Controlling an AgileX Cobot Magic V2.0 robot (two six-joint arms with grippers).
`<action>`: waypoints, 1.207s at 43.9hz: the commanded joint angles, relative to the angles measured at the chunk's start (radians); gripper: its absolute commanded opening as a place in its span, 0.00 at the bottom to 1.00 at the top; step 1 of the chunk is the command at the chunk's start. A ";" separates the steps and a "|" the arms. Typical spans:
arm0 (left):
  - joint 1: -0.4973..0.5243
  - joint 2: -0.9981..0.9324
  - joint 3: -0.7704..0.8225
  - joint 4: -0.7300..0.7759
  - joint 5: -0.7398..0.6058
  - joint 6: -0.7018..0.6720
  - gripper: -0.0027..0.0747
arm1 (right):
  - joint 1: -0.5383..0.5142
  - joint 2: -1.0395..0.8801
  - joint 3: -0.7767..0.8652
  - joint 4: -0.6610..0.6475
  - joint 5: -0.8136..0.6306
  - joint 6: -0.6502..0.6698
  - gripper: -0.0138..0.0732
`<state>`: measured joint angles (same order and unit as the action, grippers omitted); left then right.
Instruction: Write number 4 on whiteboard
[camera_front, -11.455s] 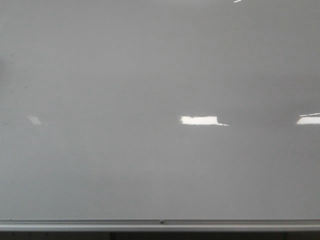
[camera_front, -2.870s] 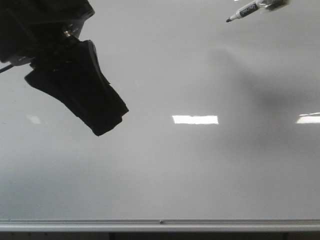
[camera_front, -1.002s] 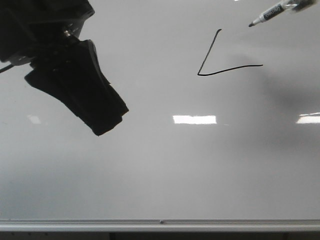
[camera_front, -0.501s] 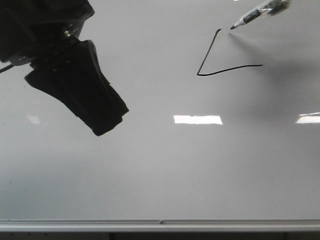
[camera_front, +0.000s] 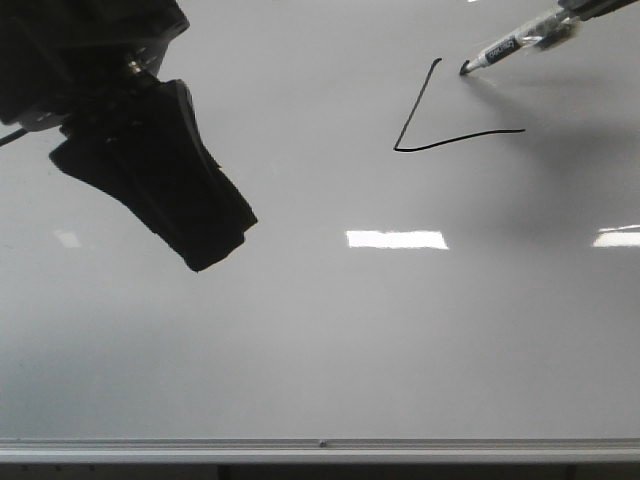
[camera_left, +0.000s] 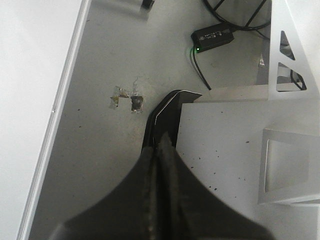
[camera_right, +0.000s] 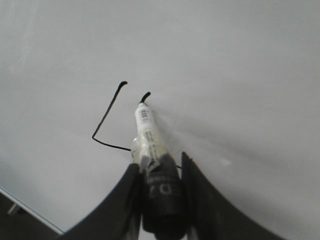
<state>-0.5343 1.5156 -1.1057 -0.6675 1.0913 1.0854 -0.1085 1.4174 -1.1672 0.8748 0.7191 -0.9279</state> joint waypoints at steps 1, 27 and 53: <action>-0.008 -0.041 -0.030 -0.051 0.001 -0.008 0.01 | -0.005 -0.019 -0.031 -0.018 -0.033 0.016 0.09; -0.008 -0.041 -0.030 -0.051 0.001 -0.008 0.01 | 0.013 -0.095 0.162 -0.141 0.039 0.124 0.09; -0.008 -0.041 -0.030 -0.250 -0.100 0.213 0.61 | 0.527 -0.171 0.092 -0.156 0.161 0.107 0.09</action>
<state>-0.5361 1.5156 -1.1057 -0.8445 0.9992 1.2548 0.3844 1.2696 -1.0407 0.6822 0.9205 -0.8053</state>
